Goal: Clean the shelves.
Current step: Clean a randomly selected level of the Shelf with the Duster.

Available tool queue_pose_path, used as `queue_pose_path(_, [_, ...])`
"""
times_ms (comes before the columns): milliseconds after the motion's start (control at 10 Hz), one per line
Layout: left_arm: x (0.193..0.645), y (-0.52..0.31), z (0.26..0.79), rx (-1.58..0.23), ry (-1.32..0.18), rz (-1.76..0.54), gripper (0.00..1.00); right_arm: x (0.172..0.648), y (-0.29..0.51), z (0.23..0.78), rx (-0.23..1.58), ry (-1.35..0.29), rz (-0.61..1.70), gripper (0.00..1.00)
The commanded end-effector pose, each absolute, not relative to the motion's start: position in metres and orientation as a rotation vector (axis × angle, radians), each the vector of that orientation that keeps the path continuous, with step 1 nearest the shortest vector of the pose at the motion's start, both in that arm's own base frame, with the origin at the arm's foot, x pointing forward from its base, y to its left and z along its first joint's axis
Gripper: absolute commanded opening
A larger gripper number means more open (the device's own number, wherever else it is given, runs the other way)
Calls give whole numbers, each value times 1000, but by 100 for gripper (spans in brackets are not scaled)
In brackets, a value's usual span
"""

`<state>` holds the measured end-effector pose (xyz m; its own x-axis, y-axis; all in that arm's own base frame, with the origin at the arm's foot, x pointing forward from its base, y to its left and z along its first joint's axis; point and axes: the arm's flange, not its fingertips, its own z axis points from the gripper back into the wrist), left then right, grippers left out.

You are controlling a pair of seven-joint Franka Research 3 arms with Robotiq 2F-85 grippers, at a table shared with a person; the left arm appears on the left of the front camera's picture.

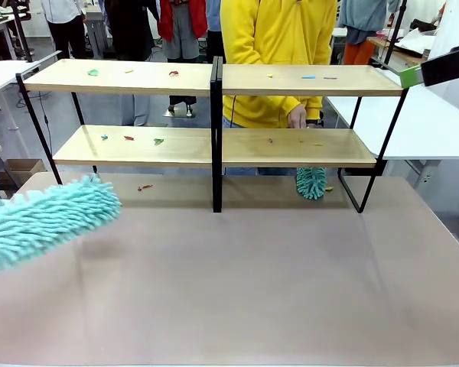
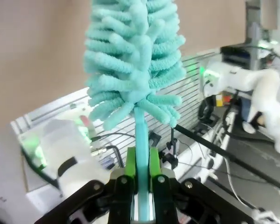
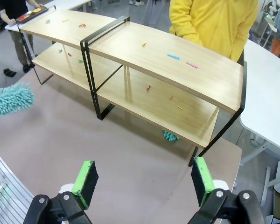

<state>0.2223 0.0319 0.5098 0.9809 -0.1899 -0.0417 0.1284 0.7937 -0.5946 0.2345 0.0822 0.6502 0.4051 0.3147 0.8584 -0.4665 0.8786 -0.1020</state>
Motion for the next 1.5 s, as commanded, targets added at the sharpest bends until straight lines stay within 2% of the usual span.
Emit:
queue_pose_path(0, [259, -28, 474, -618, 227, -220, 12, 235, 81, 650, 168, -1041, 498, 100])
queue_pose_path(200, [290, -66, 451, -589, 284, -201, 12, 235, 81, 650, 168, -1041, 498, 100])
queue_pose_path(400, [300, -66, 461, -627, 235, -37, 12, 235, 81, 650, 168, -1041, 498, 100])
queue_pose_path(500, [291, -76, 445, -587, 281, -199, 12, 235, 81, 650, 168, -1041, 498, 100])
queue_pose_path(700, [303, -76, 442, -596, 273, -133, 12, 235, 81, 650, 168, -1041, 498, 100])
queue_pose_path(1100, [318, -96, 441, -556, 93, -125, 12, 235, 81, 650, 168, -1041, 498, 100])
queue_pose_path(1200, [325, -101, 438, -508, 37, -89, 0, 235, 81, 650, 168, -1041, 498, 100])
queue_pose_path(1400, [338, -115, 428, -450, 10, -112, 0, 235, 81, 650, 168, -1041, 498, 100])
